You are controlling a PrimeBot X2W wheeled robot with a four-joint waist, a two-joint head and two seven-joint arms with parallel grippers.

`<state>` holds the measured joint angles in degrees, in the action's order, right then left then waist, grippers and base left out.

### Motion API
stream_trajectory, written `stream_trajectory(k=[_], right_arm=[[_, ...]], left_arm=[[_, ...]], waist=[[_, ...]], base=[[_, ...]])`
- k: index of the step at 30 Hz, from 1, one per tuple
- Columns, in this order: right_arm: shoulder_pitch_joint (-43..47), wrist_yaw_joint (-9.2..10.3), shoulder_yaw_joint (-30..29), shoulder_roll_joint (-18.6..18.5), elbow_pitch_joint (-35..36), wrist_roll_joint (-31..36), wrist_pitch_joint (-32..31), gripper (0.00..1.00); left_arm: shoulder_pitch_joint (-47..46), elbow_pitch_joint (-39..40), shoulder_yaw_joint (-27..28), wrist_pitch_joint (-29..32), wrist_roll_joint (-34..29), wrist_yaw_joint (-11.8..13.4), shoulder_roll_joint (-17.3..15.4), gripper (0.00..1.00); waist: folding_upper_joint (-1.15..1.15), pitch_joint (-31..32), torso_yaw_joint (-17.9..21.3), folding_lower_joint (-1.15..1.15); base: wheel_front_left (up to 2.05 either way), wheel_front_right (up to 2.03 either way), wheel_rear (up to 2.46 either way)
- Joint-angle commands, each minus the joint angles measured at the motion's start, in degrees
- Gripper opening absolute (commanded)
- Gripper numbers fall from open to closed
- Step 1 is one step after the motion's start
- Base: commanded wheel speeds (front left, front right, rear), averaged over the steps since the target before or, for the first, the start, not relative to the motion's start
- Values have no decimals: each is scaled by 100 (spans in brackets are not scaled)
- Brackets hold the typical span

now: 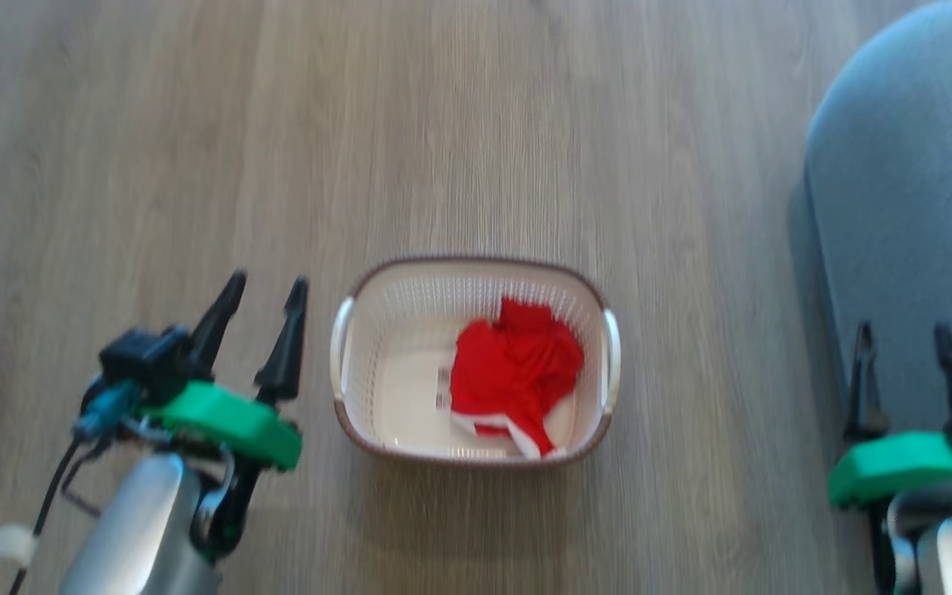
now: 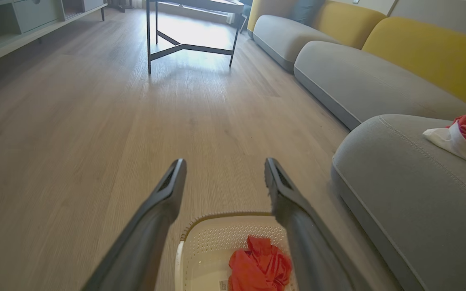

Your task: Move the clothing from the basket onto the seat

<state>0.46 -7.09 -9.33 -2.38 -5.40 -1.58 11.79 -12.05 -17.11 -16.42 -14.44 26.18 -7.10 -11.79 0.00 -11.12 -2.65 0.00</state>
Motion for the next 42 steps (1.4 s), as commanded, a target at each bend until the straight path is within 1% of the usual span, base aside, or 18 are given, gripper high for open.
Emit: stream_trajectory(k=[1,7,11,16,19,20,23,28,31,42], right_arm=[[-319,-40,75,-50,258,-27,84,100],[-901,-40,6,-50,565,-110,158,100],[-1324,-40,-36,-50,761,-148,216,100],[-1726,-40,-108,-50,880,-219,285,100],[-1884,-40,-71,-50,931,-278,306,100],[-1971,-40,-73,-50,975,-316,314,100],[-2102,-40,-107,-50,1108,-400,317,100],[-2211,-40,-41,-50,1266,-555,319,100],[-2239,-40,8,-50,1303,-680,319,100],[-2170,-40,44,-50,1390,-1010,320,100]], left_arm=[[-431,233,106,-46,-86,-22,-54,100],[-1272,346,-366,90,-153,-34,-35,100],[-1901,348,-691,238,-221,-36,-25,100],[-2606,111,-1156,470,-345,-37,-15,100],[-2944,-114,-1324,598,-405,-37,57,100],[-3148,-278,-1407,732,-446,-32,140,100],[-3459,-561,-1528,1097,-563,84,258,100],[-3903,-1112,-1564,1786,-625,430,466,100],[-4084,-1491,-1576,2125,-646,585,506,100],[-4415,-2269,-1618,2577,-602,667,518,100]], waist=[[0,-570,22,0],[0,-1749,94,0],[0,-2504,218,0],[0,-3132,383,0],[0,-3404,517,0],[0,-3546,589,0],[0,-3771,690,0],[0,-4076,877,0],[0,-4216,1020,0],[0,-4508,1408,0]], base=[[0,0,0],[0,0,0],[0,0,0],[0,0,0],[0,0,0],[0,0,0],[0,0,0],[0,0,0],[0,0,0],[0,0,0]])
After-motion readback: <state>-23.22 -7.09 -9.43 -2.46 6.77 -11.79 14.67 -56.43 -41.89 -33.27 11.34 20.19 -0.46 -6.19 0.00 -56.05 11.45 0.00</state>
